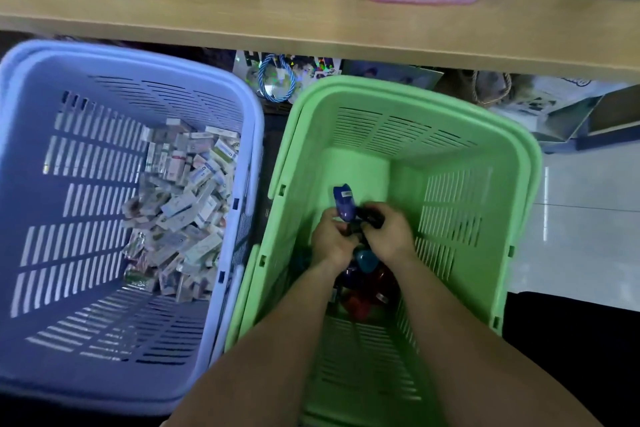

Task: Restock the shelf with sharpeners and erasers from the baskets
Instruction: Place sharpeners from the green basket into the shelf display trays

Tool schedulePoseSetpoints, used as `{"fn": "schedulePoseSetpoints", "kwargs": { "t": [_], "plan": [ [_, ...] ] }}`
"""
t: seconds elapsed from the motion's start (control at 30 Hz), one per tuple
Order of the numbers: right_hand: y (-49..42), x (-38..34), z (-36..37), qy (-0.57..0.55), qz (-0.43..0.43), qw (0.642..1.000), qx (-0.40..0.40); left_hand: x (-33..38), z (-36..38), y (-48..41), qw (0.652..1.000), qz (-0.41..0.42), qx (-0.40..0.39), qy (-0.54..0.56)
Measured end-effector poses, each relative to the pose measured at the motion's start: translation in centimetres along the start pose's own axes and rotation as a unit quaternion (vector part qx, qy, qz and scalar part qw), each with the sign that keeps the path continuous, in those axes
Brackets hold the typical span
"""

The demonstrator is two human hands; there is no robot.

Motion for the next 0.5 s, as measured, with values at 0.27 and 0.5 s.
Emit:
{"fn": "schedulePoseSetpoints", "kwargs": {
  "t": [0.27,0.5],
  "plan": [
    [-1.0,-0.3,-1.2,-0.112,0.068,0.99,0.043,0.3,-0.5,-0.5,1.0,0.008,0.014,0.006],
    [-2.6,-1.7,-1.4,-0.105,0.074,0.991,0.038,2.2,-1.1,-0.8,0.995,-0.028,0.099,-0.002]
  ]
}}
Point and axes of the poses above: each hand's wrist, its own y-axis away from the middle knuckle, its own z-axis out of the palm, x = y × z, the point moved 5 cm from there along -y, towards the middle knuckle, and after that the axes turned 13 degrees about x, right-handed, at the moved point
